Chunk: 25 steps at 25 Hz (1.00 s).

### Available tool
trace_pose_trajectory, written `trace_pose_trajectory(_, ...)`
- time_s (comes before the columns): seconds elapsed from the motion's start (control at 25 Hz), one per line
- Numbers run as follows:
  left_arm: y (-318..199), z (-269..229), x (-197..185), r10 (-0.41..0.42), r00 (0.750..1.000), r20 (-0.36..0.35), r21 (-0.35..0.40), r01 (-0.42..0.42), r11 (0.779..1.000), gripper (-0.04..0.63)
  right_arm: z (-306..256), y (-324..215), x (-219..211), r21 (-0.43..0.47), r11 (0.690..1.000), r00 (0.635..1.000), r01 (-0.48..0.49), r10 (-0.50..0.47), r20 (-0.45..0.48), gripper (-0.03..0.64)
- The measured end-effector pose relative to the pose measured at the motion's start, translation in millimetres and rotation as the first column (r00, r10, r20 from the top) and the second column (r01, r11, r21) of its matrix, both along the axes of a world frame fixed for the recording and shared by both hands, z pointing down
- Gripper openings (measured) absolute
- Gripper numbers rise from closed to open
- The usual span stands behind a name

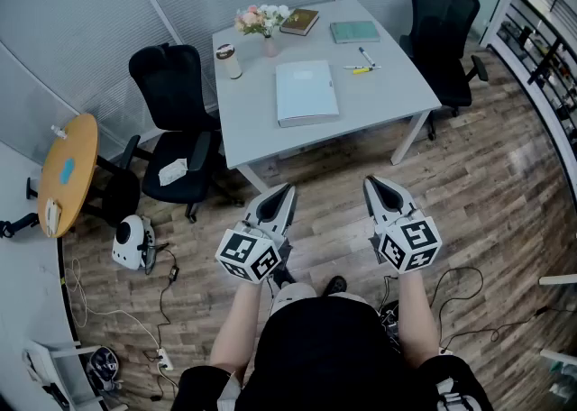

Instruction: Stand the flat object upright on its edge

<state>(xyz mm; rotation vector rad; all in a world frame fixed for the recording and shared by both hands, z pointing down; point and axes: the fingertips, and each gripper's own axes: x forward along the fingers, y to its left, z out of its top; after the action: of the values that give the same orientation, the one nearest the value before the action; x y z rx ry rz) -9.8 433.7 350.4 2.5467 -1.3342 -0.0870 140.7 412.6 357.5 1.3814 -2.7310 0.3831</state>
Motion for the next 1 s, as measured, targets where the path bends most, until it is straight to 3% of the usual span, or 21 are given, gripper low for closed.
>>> trace_pose_trajectory(0.24,-15.4,-4.6,4.8,0.001,0.999,0.052,0.018,-0.002,1.0,0.023,-4.1,-9.3,-6.8,0.021,1.0,1.0,0.003,-0.003,-0.024,0.015)
trace_pose_trajectory(0.52,-12.9,-9.0,8.5,-0.031,0.998,0.049,0.016,0.03,0.999,0.023,-6.9,-0.9,-5.9,0.035,0.999,0.999,0.013,-0.011,-0.039,0.015)
trace_pose_trajectory(0.72,-6.2,-5.3,18.8,-0.022,0.999,0.032,0.014,0.021,1.0,0.023,-0.9,2.2,4.5,0.012,1.0,1.0,0.022,-0.021,-0.008,0.015)
trace_pose_trajectory(0.92,-5.8,5.0,21.3,-0.037,0.997,0.067,-0.009,0.037,0.999,0.023,-0.8,2.7,2.5,-0.005,0.998,0.996,0.055,-0.055,0.071,0.017)
trace_pose_trajectory(1.0,-11.0,5.4,16.8,-0.044,0.997,0.068,-0.011,0.045,0.999,0.023,-0.1,-3.0,-0.3,-0.003,0.999,0.997,0.053,-0.052,0.054,0.017)
